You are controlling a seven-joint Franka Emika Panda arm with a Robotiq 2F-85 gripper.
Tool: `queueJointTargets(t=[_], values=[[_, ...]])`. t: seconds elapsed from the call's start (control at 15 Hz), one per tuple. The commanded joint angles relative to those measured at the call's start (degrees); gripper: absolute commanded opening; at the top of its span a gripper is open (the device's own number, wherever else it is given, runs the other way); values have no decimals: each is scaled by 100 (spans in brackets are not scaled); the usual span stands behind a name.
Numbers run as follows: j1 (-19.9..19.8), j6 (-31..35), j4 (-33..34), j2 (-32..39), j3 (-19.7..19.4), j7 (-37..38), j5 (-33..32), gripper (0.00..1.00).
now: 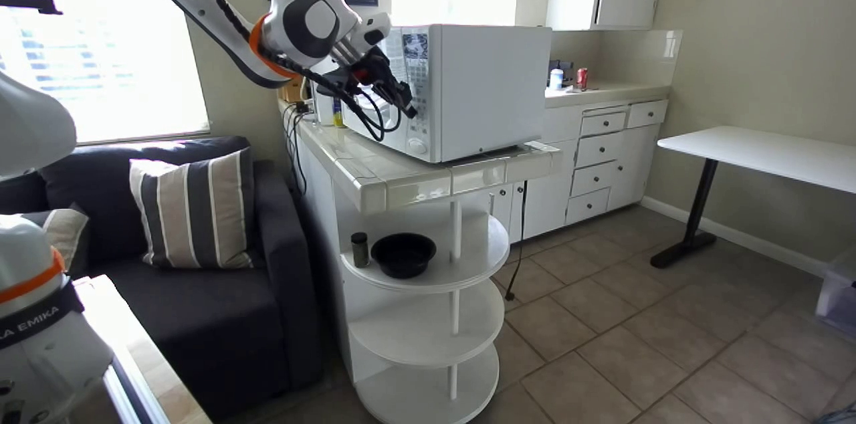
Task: Press a button on the microwave
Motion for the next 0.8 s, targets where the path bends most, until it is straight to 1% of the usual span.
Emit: queueJointTargets(t=[0.0,0.73], values=[[-23,-58,158,434,104,40,-144,0],[92,-75,200,620,106,-72,17,0]])
